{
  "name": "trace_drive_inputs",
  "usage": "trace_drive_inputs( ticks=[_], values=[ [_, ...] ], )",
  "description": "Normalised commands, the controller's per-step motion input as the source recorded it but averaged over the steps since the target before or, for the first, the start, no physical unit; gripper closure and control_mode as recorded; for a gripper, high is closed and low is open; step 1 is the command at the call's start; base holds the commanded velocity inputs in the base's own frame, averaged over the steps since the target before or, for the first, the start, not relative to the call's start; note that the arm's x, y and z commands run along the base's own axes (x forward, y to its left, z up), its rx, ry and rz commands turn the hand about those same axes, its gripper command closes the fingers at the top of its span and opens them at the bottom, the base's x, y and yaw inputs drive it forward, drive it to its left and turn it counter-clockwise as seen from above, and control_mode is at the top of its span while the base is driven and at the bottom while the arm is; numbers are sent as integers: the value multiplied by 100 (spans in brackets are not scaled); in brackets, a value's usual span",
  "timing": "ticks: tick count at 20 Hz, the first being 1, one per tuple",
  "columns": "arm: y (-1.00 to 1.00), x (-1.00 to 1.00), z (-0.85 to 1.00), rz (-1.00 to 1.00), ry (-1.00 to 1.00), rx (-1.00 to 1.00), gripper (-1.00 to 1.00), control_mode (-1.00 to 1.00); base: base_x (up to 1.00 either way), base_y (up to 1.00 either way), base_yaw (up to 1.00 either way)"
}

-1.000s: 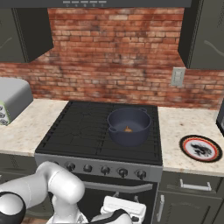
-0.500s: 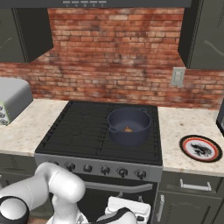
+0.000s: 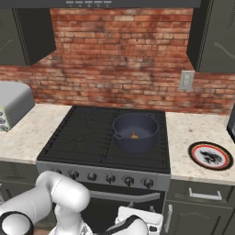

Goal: Retrieve the frozen meat and place it in the pot on a burner. Then turn the burner on.

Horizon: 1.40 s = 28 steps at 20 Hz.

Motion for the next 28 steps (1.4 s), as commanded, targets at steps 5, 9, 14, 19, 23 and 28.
trace_drive_inputs(
  ticks=[5,9,14,19,23,28],
  values=[
    [-3,28,0,0,1,0,-100,-100,0,0,0],
    [-9,32,0,0,0,0,-100,-100,0,0,0],
    [-7,19,0,0,0,0,-100,-100,0,0,0],
    [-7,11,-2,0,0,0,-100,-100,0,0,0],
    [-4,10,-11,0,0,0,-100,-100,0,0,0],
    [0,7,-9,0,0,0,-100,-100,0,0,0]
  ],
)
